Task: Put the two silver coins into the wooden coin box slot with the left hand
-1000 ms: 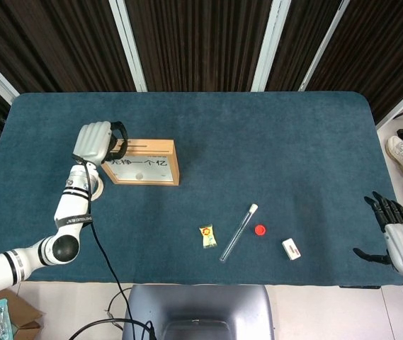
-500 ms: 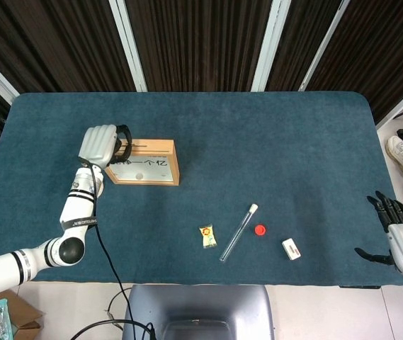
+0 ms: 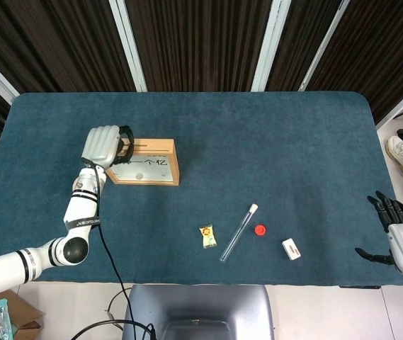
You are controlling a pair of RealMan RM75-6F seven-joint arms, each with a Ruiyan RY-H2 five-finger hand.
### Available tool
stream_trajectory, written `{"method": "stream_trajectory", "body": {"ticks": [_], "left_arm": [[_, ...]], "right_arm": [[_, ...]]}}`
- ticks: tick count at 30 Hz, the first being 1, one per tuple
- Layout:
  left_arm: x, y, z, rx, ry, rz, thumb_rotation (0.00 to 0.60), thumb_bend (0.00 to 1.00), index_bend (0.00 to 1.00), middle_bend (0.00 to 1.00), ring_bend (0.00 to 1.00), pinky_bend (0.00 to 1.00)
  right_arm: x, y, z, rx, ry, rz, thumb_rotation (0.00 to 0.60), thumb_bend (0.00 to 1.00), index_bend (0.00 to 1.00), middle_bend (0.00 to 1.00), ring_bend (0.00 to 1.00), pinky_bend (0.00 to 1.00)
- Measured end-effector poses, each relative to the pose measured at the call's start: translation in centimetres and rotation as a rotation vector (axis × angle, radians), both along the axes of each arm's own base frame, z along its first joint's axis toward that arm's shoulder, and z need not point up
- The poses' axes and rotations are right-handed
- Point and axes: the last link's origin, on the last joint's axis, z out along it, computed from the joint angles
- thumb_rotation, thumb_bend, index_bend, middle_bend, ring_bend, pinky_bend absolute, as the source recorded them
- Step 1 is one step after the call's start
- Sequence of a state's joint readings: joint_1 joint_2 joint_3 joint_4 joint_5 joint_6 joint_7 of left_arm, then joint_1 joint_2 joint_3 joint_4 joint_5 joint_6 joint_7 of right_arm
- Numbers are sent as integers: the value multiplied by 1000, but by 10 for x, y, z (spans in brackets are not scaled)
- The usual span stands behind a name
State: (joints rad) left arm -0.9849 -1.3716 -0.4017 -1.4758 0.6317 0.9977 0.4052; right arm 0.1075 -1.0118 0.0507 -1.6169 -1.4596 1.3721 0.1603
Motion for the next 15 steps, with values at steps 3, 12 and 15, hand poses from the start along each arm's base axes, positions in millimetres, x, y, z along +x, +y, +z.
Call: {"method": "stream_trajectory", "body": {"ticks": [3, 12, 15], "left_arm": [[-1, 1, 0, 0, -3, 2, 600, 451, 577, 1000, 1000, 1000], [-3, 2, 2, -2, -3, 8, 600, 452, 577, 1000, 1000, 1000], [-4, 1, 1, -9, -1, 10, 600, 452, 572, 1000, 1000, 1000]], "right_arm": [[0, 0, 0, -1, 1, -2, 600, 123, 0, 0, 0, 0], [0, -1, 0, -2, 2, -3, 600, 123, 0, 0, 0, 0], [0, -1, -1, -1, 2, -2, 600, 123, 0, 0, 0, 0]]}}
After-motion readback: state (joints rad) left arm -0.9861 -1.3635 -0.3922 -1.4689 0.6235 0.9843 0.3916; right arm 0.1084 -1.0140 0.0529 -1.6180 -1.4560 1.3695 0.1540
